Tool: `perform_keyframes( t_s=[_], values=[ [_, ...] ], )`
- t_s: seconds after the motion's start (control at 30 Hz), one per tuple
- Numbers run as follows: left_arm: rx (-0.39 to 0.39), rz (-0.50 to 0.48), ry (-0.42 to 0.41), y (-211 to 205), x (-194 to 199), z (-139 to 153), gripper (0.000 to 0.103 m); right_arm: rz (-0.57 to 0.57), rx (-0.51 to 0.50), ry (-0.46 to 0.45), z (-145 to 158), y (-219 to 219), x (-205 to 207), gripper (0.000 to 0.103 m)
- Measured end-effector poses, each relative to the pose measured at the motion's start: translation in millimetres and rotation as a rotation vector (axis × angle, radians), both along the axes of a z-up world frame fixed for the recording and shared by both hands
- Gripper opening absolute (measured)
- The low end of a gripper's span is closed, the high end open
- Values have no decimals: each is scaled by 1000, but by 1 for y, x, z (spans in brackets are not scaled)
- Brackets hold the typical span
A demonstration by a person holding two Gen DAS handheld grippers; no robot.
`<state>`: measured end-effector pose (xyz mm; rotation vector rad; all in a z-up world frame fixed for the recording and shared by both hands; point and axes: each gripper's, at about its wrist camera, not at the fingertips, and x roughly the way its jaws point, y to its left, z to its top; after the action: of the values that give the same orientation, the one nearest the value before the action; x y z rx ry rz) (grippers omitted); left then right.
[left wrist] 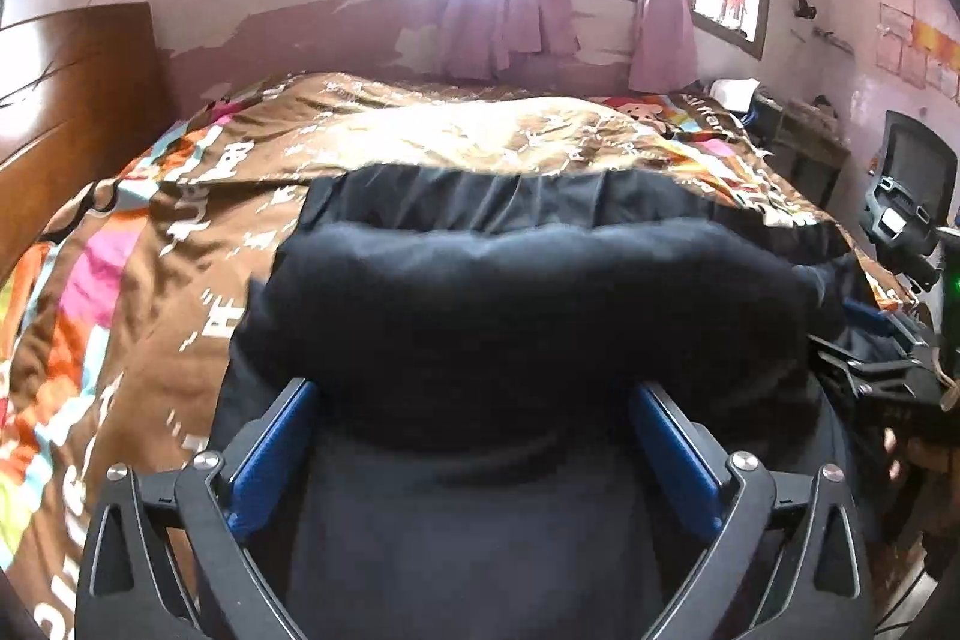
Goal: Fold large clothes
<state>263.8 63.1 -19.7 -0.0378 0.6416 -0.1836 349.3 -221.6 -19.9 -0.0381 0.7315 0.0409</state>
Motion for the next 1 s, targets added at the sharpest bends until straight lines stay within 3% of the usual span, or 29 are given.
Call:
perform_keyframes(
  t_s=[0.07, 0.27, 0.37, 0.5, 1.0],
  values=[
    [-18, 5, -1, -1, 13, 0, 103, -22, 26, 10, -7, -13, 17, 102],
    [-30, 78, 82, 1, 67, -7, 103, 25, -33, 40, -22, -15, 64, 102],
    [-99, 92, 127, 10, 86, -18, 103, 36, 13, 51, -30, -12, 71, 102],
    [-126, 95, 101, 12, 85, -31, 103, 48, 79, 42, -42, -17, 73, 102],
    [-141, 121, 54, 11, 87, -41, 103, 53, 138, 60, -59, -26, 86, 103]
  ],
)
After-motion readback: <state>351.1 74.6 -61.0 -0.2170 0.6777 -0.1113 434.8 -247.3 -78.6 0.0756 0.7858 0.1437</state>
